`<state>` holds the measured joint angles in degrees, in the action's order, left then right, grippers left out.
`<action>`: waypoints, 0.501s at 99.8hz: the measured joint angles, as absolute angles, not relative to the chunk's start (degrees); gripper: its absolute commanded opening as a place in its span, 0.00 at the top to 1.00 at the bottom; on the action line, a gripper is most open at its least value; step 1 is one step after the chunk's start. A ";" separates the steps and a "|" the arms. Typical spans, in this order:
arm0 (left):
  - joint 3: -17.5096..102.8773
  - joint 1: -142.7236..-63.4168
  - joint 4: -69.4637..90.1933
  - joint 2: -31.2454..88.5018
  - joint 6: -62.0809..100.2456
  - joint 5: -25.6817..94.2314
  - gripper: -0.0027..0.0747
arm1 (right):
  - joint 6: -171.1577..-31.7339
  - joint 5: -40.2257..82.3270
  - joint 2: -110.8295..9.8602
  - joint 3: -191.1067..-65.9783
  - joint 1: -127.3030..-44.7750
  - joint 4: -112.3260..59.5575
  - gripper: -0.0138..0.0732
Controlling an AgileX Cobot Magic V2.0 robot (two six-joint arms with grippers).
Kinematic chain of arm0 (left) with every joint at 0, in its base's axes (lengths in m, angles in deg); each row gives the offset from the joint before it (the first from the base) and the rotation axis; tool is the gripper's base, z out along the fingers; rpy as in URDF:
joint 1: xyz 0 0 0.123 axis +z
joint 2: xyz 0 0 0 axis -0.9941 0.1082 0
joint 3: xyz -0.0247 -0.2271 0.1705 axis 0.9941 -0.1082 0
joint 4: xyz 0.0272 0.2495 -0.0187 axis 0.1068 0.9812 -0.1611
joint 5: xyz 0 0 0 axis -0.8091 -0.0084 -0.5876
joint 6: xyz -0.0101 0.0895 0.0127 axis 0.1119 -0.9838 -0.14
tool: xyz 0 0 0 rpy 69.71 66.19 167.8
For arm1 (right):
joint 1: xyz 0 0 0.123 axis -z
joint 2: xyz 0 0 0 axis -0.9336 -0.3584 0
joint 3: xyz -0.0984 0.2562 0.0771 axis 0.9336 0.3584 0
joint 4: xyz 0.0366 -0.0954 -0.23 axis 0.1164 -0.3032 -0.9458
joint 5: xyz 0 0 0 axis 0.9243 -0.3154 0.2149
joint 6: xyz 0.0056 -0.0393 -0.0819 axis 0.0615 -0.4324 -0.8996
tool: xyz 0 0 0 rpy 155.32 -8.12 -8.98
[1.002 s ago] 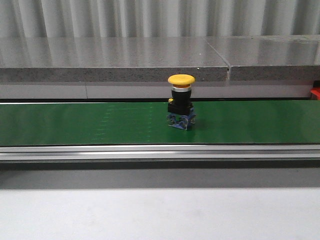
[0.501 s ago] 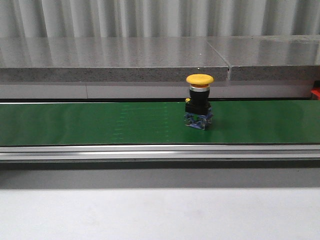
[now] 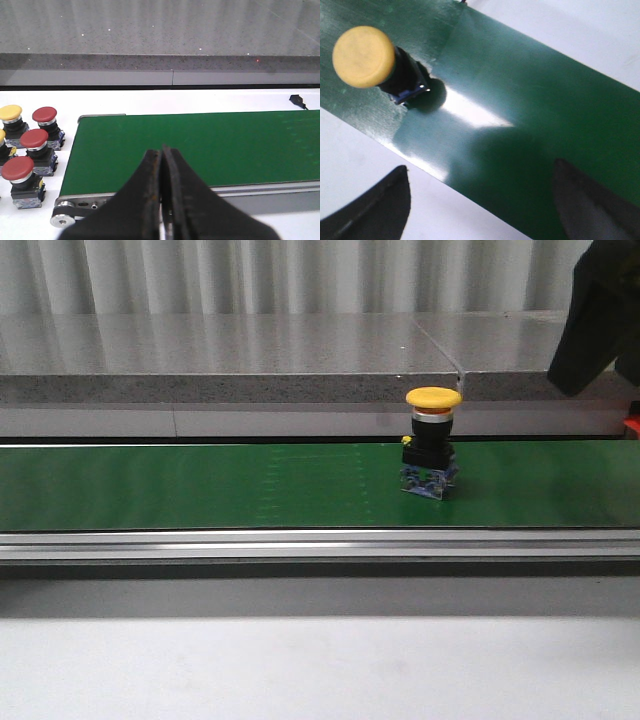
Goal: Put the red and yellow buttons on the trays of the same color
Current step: 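Move the right gripper to the yellow button on the belt and grasp it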
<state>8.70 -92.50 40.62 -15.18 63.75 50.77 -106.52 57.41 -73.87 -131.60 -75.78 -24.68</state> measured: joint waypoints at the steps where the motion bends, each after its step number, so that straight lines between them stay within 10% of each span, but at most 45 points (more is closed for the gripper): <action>1: 8.70 -92.50 40.62 -15.18 63.75 50.77 0.99 | -106.52 57.41 -74.01 -131.60 -75.88 -24.72 0.17; 50: 8.70 -92.50 40.62 -15.18 63.75 50.77 0.99 | -106.86 51.14 -81.89 -132.43 -83.82 -22.95 0.17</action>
